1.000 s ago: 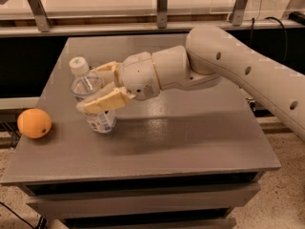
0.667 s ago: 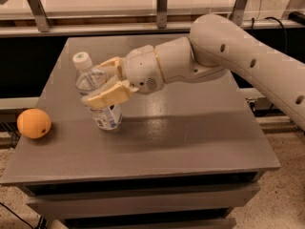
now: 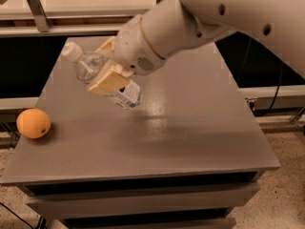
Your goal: Knock blue plastic bottle over
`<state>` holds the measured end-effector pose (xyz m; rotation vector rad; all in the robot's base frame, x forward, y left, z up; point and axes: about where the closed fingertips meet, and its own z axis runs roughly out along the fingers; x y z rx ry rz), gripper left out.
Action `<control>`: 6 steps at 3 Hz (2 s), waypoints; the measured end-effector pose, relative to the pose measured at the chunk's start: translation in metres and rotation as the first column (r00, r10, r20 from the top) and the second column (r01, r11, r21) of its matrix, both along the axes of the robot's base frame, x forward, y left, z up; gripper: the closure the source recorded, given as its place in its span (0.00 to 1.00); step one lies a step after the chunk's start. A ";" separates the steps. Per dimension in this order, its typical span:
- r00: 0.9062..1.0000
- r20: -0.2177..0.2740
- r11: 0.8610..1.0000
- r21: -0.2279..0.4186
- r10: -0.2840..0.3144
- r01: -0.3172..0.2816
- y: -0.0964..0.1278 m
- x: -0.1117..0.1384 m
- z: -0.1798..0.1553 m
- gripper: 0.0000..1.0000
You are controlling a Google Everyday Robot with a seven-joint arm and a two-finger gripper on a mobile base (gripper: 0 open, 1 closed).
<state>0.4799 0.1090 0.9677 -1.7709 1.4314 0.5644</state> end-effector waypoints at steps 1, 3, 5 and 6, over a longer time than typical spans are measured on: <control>1.000 0.015 0.977 -0.212 -0.004 0.007 0.007 -0.026 0.004 1.00; 0.991 -0.024 0.765 -0.633 0.132 -0.117 0.010 -0.018 -0.045 1.00; 0.993 0.004 0.405 -0.913 0.119 -0.045 -0.033 0.039 -0.096 0.58; 0.990 0.069 0.403 -0.915 0.122 0.014 -0.034 0.055 -0.091 0.35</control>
Offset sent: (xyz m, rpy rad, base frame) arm 0.0339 -0.0534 -0.0526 -1.1983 -0.2521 0.1484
